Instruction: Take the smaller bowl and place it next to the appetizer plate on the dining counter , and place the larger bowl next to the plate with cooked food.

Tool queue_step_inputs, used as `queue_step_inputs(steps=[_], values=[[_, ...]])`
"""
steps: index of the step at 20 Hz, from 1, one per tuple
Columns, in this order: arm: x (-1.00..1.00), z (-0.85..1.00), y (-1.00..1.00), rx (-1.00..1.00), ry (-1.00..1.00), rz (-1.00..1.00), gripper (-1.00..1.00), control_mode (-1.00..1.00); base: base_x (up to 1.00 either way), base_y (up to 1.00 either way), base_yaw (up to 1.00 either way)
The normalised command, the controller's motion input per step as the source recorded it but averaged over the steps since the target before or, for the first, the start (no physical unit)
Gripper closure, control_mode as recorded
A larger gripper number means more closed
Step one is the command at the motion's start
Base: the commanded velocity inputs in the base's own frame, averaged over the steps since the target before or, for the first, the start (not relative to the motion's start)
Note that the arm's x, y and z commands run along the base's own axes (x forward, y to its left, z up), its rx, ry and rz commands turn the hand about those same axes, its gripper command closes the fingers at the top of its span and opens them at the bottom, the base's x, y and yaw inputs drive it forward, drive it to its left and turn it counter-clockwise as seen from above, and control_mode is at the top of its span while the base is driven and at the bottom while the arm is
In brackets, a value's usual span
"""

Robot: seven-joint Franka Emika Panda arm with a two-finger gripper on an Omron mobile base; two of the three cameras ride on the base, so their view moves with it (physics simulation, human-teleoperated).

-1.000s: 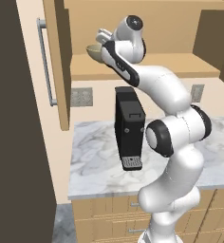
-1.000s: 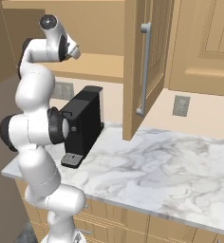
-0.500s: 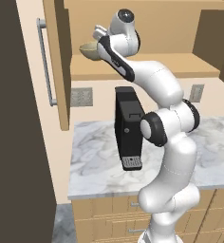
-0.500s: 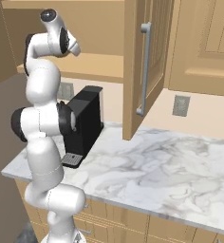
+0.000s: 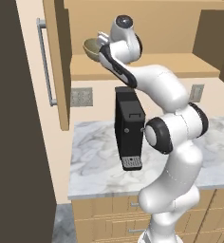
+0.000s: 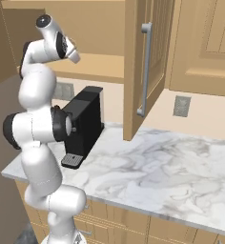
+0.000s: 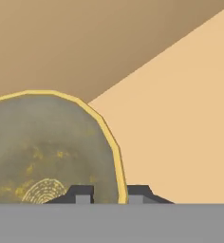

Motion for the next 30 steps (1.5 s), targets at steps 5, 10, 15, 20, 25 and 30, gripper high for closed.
queue_step_inputs(steps=[5, 10, 15, 20, 25, 30], values=[[-0.75, 0.28, -0.46, 0.01, -0.01, -0.11, 1.0, -1.0, 0.0, 0.0, 0.0], [-0.97, 0.55, -0.29, 0.0, 0.0, -0.01, 1.0, -1.0, 0.0, 0.0, 0.0], [-1.0, 0.0, -0.36, 0.0, 0.0, -0.02, 1.0, -1.0, 0.0, 0.0, 0.0], [-0.99, 0.0, -0.39, 0.0, -0.03, -0.02, 1.0, -1.0, 0.0, 0.0, 0.0], [-0.99, 0.0, -0.29, 0.0, -0.03, 0.0, 1.0, -1.0, 0.0, 0.0, 0.0], [-0.95, 0.0, -0.25, 0.0, -0.01, 0.0, 1.0, -1.0, 0.0, 0.0, 0.0]])
